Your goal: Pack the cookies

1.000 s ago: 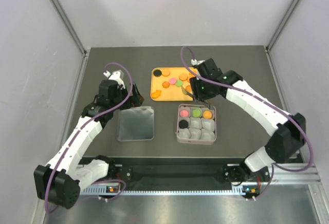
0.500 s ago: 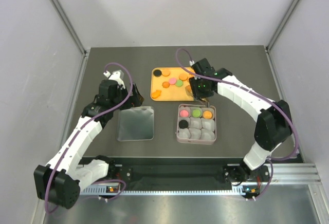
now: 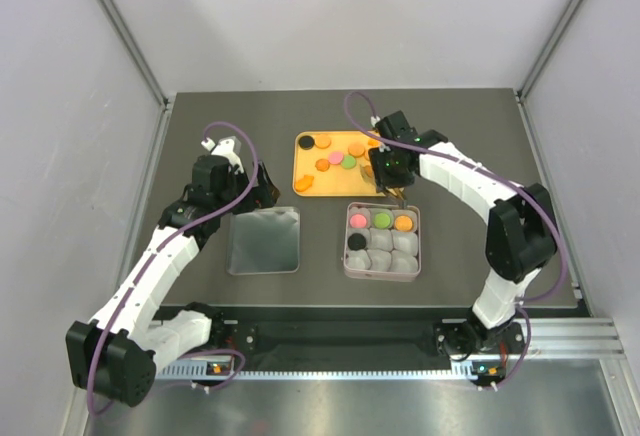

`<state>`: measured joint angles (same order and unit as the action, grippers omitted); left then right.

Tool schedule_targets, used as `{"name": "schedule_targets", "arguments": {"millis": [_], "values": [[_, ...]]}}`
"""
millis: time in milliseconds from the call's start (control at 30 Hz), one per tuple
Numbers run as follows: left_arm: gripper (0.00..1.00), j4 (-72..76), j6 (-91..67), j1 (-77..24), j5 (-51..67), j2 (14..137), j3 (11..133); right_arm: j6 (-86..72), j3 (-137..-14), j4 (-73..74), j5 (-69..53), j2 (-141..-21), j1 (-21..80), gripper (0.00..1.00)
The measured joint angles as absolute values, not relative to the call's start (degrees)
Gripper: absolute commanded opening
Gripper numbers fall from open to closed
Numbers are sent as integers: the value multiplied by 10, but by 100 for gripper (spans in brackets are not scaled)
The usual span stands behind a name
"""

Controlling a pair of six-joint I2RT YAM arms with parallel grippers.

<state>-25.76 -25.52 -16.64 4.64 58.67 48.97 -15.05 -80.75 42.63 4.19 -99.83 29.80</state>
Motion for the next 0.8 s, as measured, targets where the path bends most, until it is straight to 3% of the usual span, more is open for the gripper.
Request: {"name": "schedule_targets", "arguments": {"millis": [800], "values": [[98,-258,-255,-166,47,587,490,-150,-842,425,19,-1009,281,38]]}}
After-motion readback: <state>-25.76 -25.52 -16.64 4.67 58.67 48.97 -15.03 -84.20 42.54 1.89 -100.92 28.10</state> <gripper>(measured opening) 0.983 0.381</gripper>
